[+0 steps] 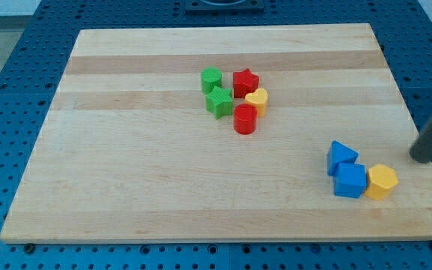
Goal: Drag the cube left to the green blocks
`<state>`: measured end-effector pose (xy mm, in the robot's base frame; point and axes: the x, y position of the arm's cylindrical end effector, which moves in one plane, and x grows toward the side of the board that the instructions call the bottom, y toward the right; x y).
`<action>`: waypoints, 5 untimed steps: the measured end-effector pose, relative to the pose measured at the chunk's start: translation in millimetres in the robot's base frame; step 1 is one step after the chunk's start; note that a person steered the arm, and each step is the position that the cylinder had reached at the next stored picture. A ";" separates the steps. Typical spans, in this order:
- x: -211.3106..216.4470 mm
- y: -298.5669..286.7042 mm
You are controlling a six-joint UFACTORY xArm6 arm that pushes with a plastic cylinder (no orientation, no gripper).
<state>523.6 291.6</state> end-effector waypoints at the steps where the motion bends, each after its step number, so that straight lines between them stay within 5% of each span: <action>1: 33.7 2.7; 5: 49.2 -83.3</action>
<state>572.8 208.2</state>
